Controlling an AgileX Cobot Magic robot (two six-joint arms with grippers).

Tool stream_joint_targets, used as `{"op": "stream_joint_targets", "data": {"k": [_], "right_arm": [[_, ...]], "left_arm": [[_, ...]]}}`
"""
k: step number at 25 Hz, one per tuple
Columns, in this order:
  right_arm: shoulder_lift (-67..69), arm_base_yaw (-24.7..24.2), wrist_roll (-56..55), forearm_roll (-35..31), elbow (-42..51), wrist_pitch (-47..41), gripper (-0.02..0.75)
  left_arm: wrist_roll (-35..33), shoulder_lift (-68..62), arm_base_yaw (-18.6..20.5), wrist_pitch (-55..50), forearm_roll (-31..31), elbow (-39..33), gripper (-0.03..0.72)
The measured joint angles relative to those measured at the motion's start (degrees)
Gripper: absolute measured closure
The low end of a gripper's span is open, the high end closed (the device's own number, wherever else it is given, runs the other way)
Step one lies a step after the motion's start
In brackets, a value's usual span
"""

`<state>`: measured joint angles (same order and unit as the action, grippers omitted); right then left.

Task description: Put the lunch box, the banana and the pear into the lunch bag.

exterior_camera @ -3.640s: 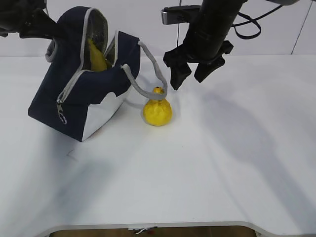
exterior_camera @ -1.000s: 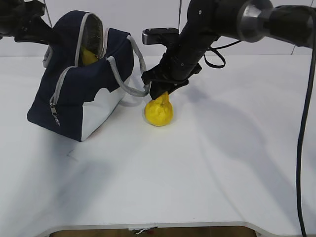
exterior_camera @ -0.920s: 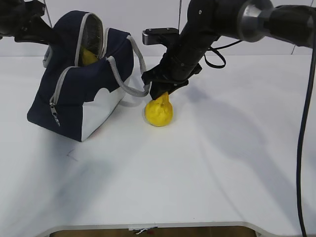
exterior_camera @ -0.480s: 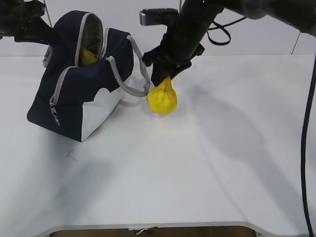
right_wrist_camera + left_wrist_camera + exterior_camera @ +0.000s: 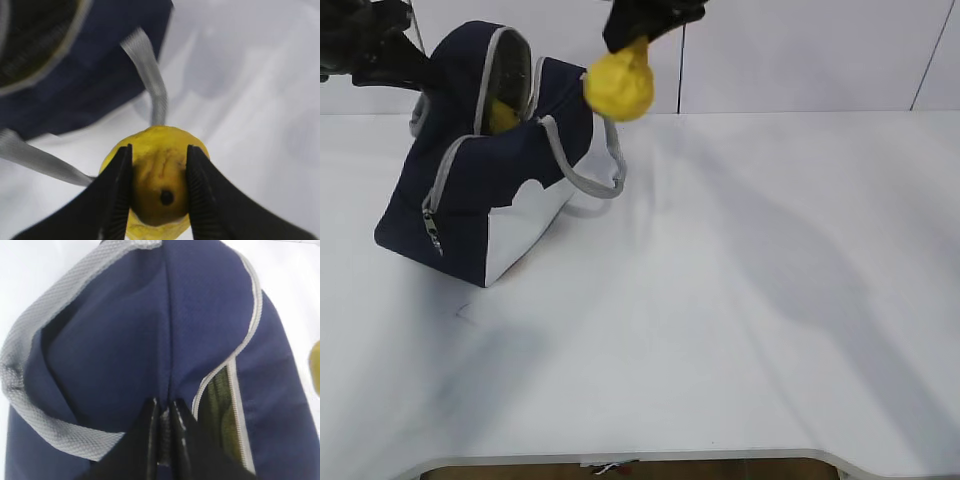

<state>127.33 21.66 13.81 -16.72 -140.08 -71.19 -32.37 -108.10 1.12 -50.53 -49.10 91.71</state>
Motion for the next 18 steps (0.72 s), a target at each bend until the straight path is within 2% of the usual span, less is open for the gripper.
{"op": "stream_joint_targets", "data": {"k": [4, 7, 11, 18], "right_arm": [[-0.03, 0.00, 2.42, -11.38, -0.42, 5.74, 0.474], [1.43, 0.09, 5.56, -17.43, -0.52, 9.50, 0.475], [5.29, 0.09, 7.21, -20.33, -0.52, 12.87, 0.476], [11.30, 0.09, 8.22, -24.67, -0.52, 16.64, 0.465]], "left_arm": [[0.00, 0.00, 0.00, -1.82, -2.98, 0.00, 0.676], [0.00, 0.00, 0.00, -3.84, -5.01, 0.00, 0.676], [0.00, 0.00, 0.00, -5.54, -6.58, 0.00, 0.658], [0.00, 0.00, 0.00, -6.68, -8.63, 0.00, 0.676]]}}
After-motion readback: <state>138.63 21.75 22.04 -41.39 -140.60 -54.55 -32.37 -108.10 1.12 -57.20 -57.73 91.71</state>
